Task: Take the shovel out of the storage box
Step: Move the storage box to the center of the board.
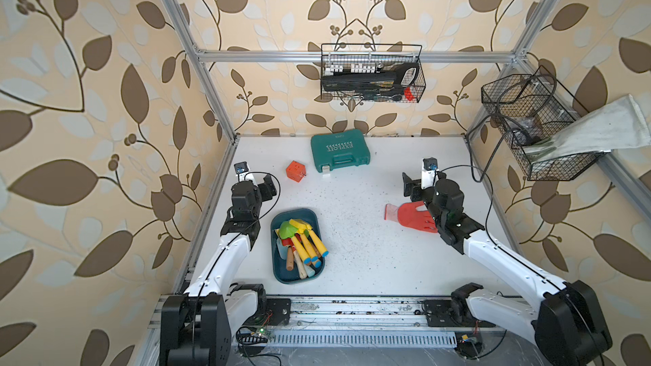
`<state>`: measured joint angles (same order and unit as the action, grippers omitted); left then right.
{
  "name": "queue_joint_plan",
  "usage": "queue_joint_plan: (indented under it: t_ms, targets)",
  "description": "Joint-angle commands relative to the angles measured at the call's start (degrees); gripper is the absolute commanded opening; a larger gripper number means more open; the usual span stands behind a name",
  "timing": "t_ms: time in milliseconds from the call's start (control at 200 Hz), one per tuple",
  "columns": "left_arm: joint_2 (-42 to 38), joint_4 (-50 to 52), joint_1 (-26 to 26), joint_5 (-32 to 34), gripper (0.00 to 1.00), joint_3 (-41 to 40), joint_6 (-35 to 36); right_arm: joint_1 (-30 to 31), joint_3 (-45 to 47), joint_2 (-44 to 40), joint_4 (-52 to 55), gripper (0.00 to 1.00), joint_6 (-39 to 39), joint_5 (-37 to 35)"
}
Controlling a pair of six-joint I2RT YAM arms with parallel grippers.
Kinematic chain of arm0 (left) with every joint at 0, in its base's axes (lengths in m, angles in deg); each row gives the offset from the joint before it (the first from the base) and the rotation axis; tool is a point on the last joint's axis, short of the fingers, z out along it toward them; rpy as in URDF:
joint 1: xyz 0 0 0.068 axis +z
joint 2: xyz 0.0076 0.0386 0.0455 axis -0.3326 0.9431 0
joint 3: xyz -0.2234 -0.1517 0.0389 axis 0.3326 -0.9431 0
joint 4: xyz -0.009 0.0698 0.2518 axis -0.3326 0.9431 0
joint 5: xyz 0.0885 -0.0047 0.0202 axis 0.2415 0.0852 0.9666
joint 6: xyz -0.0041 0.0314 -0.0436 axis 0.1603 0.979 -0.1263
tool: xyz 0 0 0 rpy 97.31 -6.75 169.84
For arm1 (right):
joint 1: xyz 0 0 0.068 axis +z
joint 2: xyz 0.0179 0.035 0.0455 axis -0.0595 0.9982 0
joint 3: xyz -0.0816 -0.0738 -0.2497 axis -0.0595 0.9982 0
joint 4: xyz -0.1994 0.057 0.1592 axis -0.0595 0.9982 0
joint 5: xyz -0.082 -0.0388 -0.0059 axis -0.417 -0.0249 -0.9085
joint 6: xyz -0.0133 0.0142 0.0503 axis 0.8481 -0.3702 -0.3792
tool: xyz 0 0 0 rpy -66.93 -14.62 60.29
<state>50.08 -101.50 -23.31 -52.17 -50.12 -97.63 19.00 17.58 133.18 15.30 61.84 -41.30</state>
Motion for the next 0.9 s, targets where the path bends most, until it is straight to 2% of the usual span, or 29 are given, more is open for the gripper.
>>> queue_joint_plan:
  t_ms: [0,125,300,500,605,735,895]
  targets:
    - [-3.68,9.92,-4.91,0.15,0.84,1.95,-4.55,2.75,-6.16,-1.79,17.71,0.83,-6.66,3.96]
    - [-6.19,16.96,-8.72,-0.81,0.82,4.92,-7.37,7.67,-11.82,-1.00,26.32,0.73,-9.84,9.15]
    - [-8.38,26.14,-11.94,-1.22,0.80,6.43,-12.09,14.31,-19.11,5.07,35.63,0.78,-10.14,17.98]
    - [-11.74,39.11,-11.94,4.54,0.68,5.93,-18.94,22.00,-23.21,11.32,40.00,0.78,-11.37,19.74]
    - [-11.32,42.26,-11.94,3.51,0.59,5.32,-20.52,23.34,-24.70,13.35,40.71,0.77,-11.88,20.95]
    - [-10.75,45.42,-11.94,7.14,0.56,2.36,-24.68,23.38,-25.44,14.50,41.81,0.74,-11.86,22.30]
    - [-13.09,46.29,-11.94,8.92,0.49,-0.79,-26.06,23.33,-25.38,14.81,41.95,0.72,-11.77,23.13]
